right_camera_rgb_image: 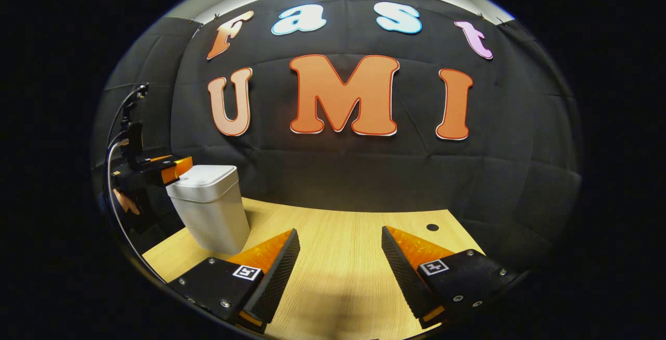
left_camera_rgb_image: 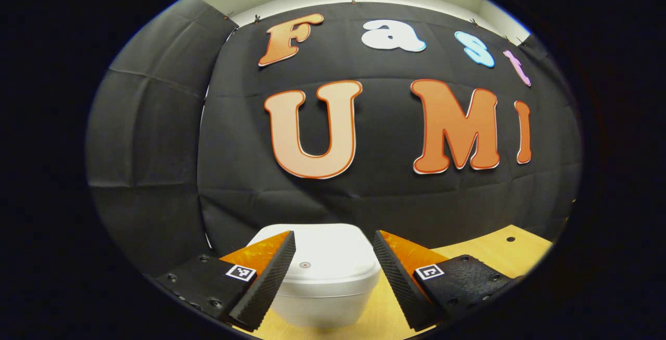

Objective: Press the lid of the desktop garbage bin to open it, pick up the crumpled paper on the desktop and throw it into the bin, then pick up the pop can on the desktop and drop it into the bin, and finally close the garbage bin lid.

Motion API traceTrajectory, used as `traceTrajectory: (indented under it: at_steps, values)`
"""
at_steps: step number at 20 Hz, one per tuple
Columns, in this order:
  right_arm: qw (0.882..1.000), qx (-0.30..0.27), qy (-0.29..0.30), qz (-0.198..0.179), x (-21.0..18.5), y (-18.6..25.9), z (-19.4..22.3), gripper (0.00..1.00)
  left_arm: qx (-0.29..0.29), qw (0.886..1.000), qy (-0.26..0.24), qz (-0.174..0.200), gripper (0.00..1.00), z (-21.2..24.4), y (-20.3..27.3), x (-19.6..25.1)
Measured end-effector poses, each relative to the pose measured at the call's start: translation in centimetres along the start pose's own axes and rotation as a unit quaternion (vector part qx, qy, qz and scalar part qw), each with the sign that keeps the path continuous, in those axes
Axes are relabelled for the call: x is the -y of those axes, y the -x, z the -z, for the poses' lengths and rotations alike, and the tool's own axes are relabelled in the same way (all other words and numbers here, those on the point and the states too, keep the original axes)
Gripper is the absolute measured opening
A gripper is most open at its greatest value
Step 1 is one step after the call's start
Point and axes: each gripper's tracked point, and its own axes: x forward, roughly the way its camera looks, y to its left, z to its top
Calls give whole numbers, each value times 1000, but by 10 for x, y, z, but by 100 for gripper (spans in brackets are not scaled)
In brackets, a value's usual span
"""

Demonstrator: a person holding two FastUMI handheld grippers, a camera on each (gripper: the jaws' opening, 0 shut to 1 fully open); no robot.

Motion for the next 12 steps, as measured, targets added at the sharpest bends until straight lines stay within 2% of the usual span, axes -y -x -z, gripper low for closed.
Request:
traceTrajectory:
  at_steps: [3, 6, 8, 12]
  values:
    - [1000, 11, -4, 2, 8, 3, -8, 94, 0, 999, 37, 0, 95, -10, 23, 30]
    - [1000, 27, -4, 7, 18, 5, -14, 94, -26, 994, 107, 9, 95, 4, 51, 68]
    - [999, 34, -11, 8, 25, 6, -16, 94, -16, 995, 95, 7, 95, 4, 66, 83]
    - [998, 53, -15, 22, 43, 8, -24, 94, 7, 997, 68, 41, 95, -3, 97, 127]
